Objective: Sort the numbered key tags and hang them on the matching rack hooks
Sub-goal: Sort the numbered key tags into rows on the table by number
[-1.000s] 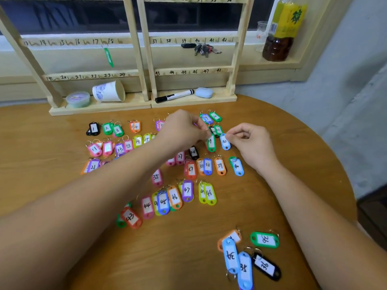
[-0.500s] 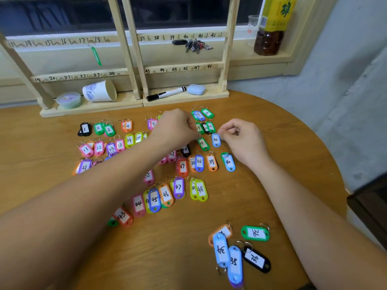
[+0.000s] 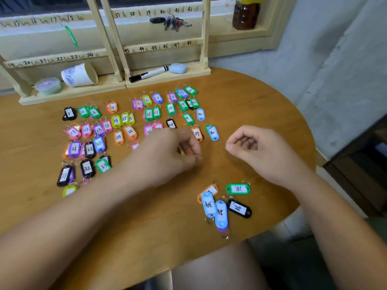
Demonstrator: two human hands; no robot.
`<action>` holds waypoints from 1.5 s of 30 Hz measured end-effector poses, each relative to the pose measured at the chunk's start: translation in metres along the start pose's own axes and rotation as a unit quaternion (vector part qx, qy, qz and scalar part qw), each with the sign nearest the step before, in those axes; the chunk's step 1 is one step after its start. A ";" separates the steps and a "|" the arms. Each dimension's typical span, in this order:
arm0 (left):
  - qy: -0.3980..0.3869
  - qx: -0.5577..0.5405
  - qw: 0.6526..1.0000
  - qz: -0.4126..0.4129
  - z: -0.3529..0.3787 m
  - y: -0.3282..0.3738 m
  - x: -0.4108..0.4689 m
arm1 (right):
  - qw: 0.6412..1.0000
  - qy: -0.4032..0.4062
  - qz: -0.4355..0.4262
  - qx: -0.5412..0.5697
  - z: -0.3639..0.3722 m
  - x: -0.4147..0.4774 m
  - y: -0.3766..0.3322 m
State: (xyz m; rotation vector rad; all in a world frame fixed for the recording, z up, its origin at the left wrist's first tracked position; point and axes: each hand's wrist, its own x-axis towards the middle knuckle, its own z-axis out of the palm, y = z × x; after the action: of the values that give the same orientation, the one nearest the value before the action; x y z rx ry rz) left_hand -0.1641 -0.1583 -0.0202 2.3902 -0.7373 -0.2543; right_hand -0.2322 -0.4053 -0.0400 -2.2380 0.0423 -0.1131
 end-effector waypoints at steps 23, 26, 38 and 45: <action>-0.132 0.077 0.987 -0.041 0.031 0.024 -0.011 | 0.984 -0.094 0.029 -0.150 -0.004 -0.048 0.003; -0.138 0.079 0.986 -0.047 0.031 0.025 -0.010 | 0.995 -0.060 0.030 -0.067 0.000 -0.040 0.005; -0.053 -0.078 0.994 -0.056 0.010 0.010 -0.017 | 0.984 -0.031 0.009 0.174 0.017 -0.006 -0.005; 0.066 -0.204 0.972 -0.098 -0.018 -0.018 -0.041 | 0.974 -0.048 -0.011 0.221 0.043 0.038 -0.035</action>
State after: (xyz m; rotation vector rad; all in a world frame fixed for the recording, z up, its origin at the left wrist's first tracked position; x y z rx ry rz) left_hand -0.1842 -0.1144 -0.0169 2.0599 -0.3458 -0.2930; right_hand -0.1902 -0.3528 -0.0363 -1.7950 -0.0559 -0.0226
